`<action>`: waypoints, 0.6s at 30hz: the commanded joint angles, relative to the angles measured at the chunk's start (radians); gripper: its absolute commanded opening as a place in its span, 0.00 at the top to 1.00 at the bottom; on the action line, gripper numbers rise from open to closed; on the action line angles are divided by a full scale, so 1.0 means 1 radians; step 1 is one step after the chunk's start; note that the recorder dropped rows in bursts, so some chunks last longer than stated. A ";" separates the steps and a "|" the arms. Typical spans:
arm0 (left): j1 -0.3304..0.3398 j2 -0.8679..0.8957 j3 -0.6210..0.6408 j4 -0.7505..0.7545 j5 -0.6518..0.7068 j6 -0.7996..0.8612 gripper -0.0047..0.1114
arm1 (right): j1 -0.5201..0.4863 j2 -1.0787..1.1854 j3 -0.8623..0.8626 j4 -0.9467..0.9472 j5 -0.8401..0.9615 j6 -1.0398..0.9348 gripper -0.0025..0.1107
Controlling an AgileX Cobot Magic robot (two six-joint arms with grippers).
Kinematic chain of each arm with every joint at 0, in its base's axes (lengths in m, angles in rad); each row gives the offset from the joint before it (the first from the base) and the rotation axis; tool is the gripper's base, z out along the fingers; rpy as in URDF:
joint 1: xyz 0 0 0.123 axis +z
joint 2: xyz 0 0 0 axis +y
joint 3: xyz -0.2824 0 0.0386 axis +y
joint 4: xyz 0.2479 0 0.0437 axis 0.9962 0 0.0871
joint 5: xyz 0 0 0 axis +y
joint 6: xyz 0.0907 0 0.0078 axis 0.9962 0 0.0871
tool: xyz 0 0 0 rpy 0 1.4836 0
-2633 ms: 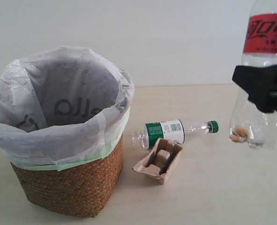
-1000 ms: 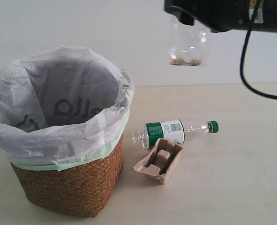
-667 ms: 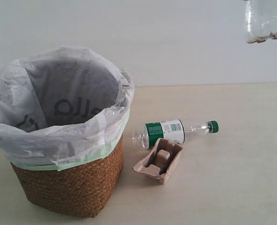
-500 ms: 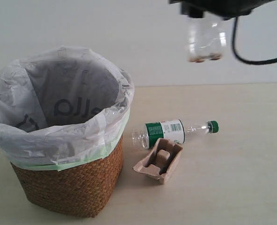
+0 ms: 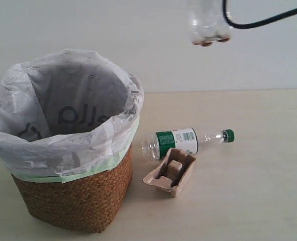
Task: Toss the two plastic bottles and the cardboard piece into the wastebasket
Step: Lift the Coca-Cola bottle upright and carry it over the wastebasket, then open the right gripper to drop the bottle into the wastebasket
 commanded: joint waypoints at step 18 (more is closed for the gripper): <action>-0.006 -0.003 -0.004 -0.002 -0.008 -0.009 0.03 | -0.239 -0.147 0.191 0.115 -0.034 -0.170 0.98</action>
